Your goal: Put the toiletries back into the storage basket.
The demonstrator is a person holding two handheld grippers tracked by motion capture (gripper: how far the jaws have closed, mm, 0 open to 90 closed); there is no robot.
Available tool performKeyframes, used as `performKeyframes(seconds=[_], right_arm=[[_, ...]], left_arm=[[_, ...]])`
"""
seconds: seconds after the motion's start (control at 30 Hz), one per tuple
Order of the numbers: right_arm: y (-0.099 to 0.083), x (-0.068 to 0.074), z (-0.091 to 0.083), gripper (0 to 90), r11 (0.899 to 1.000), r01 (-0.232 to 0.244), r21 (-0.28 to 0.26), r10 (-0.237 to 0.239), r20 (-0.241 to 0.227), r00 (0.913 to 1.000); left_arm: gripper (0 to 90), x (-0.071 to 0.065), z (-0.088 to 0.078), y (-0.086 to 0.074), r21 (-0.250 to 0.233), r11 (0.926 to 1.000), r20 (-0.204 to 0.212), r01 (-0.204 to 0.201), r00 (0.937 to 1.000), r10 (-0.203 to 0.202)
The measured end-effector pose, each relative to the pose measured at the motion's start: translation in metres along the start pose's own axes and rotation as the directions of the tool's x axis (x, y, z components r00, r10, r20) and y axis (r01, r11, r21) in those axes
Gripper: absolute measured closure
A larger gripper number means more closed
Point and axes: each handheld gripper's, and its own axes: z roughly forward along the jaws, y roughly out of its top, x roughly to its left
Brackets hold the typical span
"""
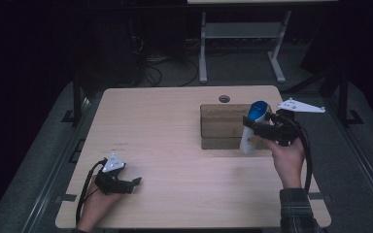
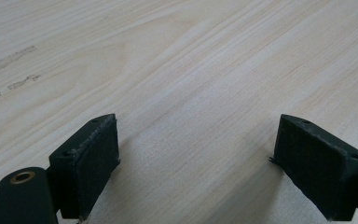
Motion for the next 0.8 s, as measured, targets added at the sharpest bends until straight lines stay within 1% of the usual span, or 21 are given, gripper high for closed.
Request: performKeyframes(seconds=[0.07, 0.23, 0.4, 0.57, 0.8], right_arm=[[0.003, 0.000, 0.003, 34.4, 1.000, 0.005, -0.008, -0.005, 0.000, 1.0000], [0.009, 0.000, 0.008, 34.4, 1.000, -0.003, -0.024, 0.003, -0.014, 0.9999], [0.017, 0.002, 0.017, 34.4, 0.999, 0.005, -0.049, -0.005, -0.011, 0.9999], [0.020, 0.002, 0.024, 34.4, 0.998, 0.004, -0.063, -0.005, -0.012, 0.9999], [0.024, 0.003, 0.042, 34.4, 0.997, 0.017, -0.081, -0.018, -0.007, 0.9998]], left_arm=[[12.8, 0.000, 0.000, 0.000, 0.001, 1.0000, 0.001, 0.000, 1.0000, 0.000], [12.8, 0.000, 0.000, 0.000, 0.001, 1.0000, 0.001, 0.000, 1.0000, 0.000], [12.8, 0.000, 0.000, 0.000, 0.001, 1.0000, 0.001, -0.001, 1.0000, 0.001], [12.8, 0.000, 0.000, 0.000, 0.002, 1.0000, 0.002, -0.005, 1.0000, 0.005], [12.8, 0.000, 0.000, 0.000, 0.002, 1.0000, 0.004, -0.006, 1.0000, 0.006]])
